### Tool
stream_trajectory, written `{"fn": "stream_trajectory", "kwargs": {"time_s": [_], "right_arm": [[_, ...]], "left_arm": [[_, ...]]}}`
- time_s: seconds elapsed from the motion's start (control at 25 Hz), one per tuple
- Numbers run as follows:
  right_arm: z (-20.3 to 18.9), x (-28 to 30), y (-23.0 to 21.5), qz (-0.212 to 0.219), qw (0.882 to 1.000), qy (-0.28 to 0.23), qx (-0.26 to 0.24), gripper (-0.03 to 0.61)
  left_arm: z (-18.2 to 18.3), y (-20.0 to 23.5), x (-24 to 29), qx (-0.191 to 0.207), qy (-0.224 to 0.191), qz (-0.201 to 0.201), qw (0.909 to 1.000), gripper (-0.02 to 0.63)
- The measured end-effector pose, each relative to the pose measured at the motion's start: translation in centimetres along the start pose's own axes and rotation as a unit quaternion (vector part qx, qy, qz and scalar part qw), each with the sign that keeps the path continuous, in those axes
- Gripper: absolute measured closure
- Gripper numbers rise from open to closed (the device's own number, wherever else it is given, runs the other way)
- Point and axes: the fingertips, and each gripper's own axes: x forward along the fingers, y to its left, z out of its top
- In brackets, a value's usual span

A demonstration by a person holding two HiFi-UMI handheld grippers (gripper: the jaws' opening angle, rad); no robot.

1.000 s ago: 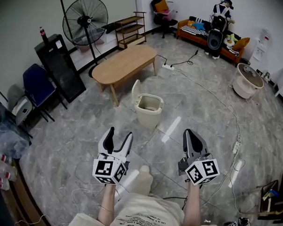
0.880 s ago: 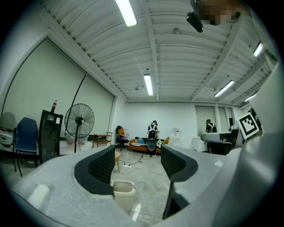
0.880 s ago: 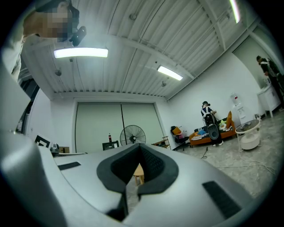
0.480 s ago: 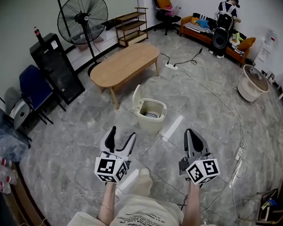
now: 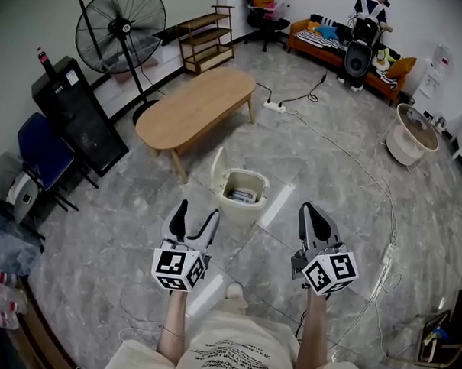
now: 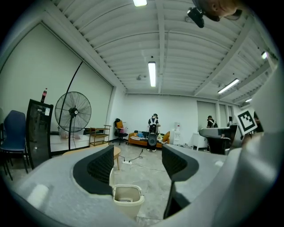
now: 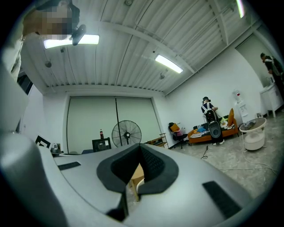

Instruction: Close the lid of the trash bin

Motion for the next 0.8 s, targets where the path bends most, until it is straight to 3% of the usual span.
{"fn": "stream_trajectory", "kwargs": {"time_s": [0.44, 0.8], "right_arm": [[-1.2, 4.1, -1.9, -0.013, 1.0, -0.003, 0.012, 0.574], [-2.3, 7.9, -4.0, -0.011, 1.0, 0.02, 0.016, 0.574]], "left_arm": [[-1.4, 1.9, 4.7, 0.0, 0.024, -0.017, 0.9996, 0.29], [-2.5, 3.8, 8.1, -0.01, 0.04, -0.002, 0.9992, 0.29]]}}
